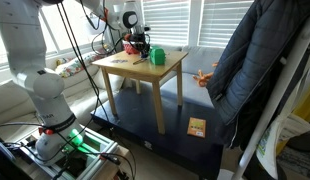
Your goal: Move the blue toy car backwards
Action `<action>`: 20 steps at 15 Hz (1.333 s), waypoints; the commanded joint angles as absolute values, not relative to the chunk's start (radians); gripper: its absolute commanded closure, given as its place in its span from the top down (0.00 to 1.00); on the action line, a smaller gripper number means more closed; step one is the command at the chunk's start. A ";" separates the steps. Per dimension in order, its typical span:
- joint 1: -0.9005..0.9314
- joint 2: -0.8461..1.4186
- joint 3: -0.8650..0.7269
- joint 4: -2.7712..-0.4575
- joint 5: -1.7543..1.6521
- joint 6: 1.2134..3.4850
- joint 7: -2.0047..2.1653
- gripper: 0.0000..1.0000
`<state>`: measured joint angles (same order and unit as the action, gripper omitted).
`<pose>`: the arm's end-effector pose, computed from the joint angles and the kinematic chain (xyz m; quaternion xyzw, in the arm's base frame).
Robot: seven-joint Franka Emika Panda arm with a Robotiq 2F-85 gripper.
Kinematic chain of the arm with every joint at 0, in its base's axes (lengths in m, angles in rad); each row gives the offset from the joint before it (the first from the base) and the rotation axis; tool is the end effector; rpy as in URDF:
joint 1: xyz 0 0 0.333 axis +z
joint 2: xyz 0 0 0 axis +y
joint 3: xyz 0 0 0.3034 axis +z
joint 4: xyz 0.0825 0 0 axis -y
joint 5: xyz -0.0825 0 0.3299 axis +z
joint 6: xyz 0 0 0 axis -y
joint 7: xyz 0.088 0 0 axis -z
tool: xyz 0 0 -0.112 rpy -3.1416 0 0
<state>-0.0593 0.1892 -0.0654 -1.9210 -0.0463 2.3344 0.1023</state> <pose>0.5698 -0.0705 0.4274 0.9886 -0.0973 0.1117 0.0257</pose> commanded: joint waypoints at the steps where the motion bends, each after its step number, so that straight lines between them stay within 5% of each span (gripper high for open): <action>1: -0.047 0.215 -0.071 -1.898 -0.068 2.359 0.142 0.10; 8: -0.044 0.227 -0.070 -1.896 -0.064 2.376 0.147 0.10; 10: -0.044 0.224 -0.069 -1.896 -0.061 2.372 0.148 0.61; 12: -0.043 0.219 -0.070 -1.897 -0.064 2.369 0.148 0.65; 17: -0.038 0.199 -0.066 -1.899 -0.060 2.341 0.140 0.98; 20: -0.034 0.184 -0.063 -1.898 -0.056 2.312 0.136 1.00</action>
<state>-0.0447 0.2044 -0.0649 -1.9088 -0.0477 2.3611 0.1221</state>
